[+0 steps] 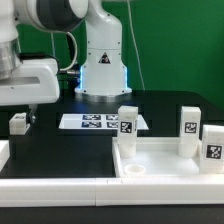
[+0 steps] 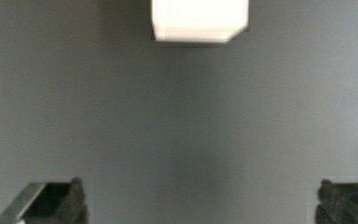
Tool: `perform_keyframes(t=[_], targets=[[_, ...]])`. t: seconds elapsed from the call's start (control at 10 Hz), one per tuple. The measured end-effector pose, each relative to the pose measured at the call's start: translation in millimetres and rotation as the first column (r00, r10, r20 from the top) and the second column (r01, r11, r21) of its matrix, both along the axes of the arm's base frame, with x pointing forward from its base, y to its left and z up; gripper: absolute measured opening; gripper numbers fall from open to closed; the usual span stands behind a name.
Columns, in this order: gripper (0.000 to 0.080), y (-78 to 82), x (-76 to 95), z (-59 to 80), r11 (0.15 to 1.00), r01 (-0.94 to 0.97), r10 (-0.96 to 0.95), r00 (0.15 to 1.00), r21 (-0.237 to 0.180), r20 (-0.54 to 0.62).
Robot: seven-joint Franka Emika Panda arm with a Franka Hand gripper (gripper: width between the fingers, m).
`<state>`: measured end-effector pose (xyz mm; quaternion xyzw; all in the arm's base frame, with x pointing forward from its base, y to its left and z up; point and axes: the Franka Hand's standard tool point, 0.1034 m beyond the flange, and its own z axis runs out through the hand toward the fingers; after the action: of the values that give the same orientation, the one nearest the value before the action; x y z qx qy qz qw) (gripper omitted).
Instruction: Assemble square table
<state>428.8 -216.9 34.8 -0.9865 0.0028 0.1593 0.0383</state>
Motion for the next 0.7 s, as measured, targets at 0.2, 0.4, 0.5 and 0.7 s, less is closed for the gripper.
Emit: perform_keyframes(t=[0.2,0.4,0.5,0.7], targets=[[0.0649,9.2,-2.2,-0.2,0.999,0.020,-0.015,0.992,0.036,-0.129],[0.0649,16.0,-4.3,-2.4,0.997,0.022,-0.005,0.974,0.073,-0.225],[0.0649,16.8,-4.0,-4.9,0.996,0.018,0.004,0.965,0.084,-0.263],[0.0649,6.1,-25.5,-5.8,0.994,-0.058,0.094,0.877,0.092,-0.471]])
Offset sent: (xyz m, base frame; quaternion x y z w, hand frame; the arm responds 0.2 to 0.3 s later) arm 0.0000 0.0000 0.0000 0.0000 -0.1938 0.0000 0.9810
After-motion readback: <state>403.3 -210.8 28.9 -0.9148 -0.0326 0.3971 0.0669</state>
